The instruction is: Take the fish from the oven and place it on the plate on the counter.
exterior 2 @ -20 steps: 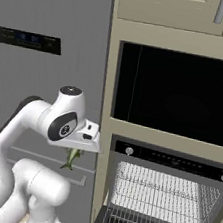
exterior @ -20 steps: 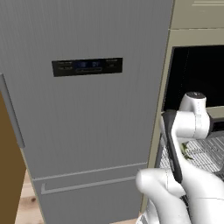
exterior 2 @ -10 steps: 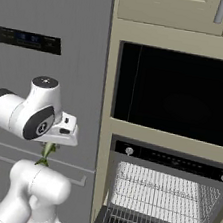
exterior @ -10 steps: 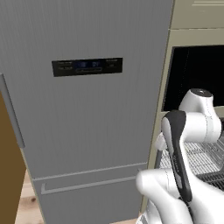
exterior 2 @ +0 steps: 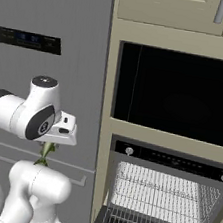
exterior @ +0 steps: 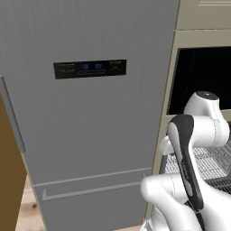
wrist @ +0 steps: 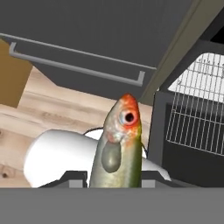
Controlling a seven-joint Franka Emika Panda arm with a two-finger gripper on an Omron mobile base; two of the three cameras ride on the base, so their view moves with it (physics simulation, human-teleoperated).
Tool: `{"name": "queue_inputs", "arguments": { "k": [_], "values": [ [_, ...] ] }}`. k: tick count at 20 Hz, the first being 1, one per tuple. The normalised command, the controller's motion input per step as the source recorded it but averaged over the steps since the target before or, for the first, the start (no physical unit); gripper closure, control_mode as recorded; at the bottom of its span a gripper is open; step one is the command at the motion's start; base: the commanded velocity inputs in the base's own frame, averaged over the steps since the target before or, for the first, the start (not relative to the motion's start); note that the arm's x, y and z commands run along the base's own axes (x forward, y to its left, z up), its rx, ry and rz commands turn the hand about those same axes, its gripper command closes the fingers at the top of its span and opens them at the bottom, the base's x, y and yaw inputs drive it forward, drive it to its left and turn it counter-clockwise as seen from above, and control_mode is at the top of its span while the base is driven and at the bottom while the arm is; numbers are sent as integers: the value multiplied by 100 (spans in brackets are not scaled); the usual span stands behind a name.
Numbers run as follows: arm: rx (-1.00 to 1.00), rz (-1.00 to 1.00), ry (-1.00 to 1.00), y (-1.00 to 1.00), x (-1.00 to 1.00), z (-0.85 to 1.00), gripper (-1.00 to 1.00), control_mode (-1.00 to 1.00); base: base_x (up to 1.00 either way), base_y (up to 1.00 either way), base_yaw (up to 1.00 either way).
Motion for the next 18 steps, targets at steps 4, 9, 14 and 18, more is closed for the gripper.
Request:
{"name": "queue_inputs", "arguments": {
  "k": [4,9,14,18],
  "values": [
    [0,0,3,35,-10,0,100,-100,0,0,0],
    [0,0,2,17,-16,-2,100,100,-23,5,0],
    [0,0,0,0,0,0,100,100,-69,1,-1],
    [0,0,0,0,0,0,100,100,-40,-13,-9]
  ]
}}
